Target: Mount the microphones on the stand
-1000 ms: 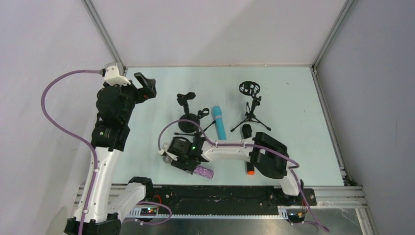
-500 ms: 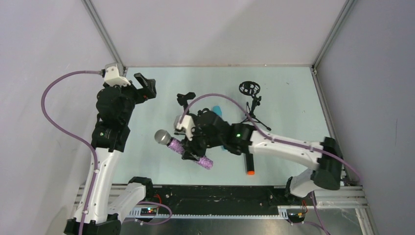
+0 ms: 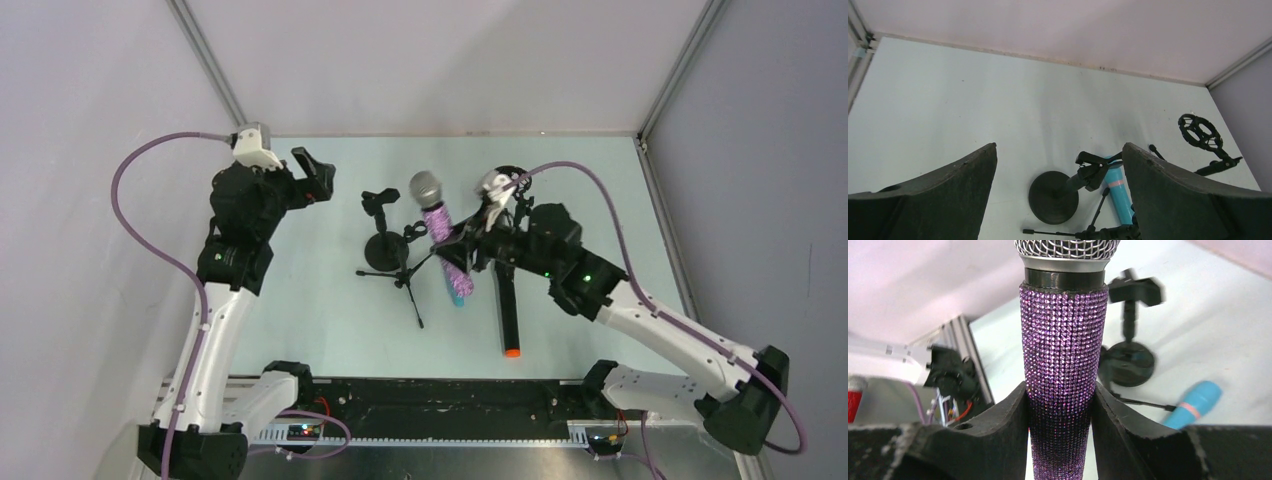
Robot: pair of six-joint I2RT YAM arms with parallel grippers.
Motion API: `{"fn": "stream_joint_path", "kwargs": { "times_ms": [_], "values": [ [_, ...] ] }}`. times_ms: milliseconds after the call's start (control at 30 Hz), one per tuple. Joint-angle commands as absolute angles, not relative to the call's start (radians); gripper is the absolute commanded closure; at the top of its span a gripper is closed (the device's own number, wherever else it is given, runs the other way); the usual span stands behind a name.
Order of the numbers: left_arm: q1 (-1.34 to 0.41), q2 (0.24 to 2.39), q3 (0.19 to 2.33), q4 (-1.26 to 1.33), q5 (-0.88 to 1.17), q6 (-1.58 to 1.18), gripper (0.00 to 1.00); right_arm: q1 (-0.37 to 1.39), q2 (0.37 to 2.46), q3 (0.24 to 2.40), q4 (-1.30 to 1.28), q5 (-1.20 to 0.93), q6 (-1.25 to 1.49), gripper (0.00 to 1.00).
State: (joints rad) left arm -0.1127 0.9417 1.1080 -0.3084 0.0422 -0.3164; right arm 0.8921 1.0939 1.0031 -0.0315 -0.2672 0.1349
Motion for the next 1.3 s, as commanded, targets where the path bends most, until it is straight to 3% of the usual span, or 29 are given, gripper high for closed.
{"fn": "stream_joint_path", "kwargs": {
  "times_ms": [0, 433, 867, 1267],
  "values": [
    [-0.115, 0.96, 1.129, -0.277, 0.116, -0.34, 0.02, 0.797, 1.004, 0.975, 0.155, -0.273, 0.228, 1.0],
    [-0.126, 0.974, 1.128, -0.276, 0.137, -0.342, 0.02, 0.594, 1.029, 0.973, 0.295, -0.43, 0.324, 1.0],
    [-0.131, 0.978, 1.127, -0.276, 0.146, -0.342, 0.02, 0.455, 1.131, 0.973, 0.522, -0.326, 0.455, 1.0],
    [-0.132, 0.979, 1.126, -0.277, 0.15, -0.341, 0.02, 0.414, 1.311, 1.123, 0.505, -0.222, 0.382, 1.0]
  ]
}}
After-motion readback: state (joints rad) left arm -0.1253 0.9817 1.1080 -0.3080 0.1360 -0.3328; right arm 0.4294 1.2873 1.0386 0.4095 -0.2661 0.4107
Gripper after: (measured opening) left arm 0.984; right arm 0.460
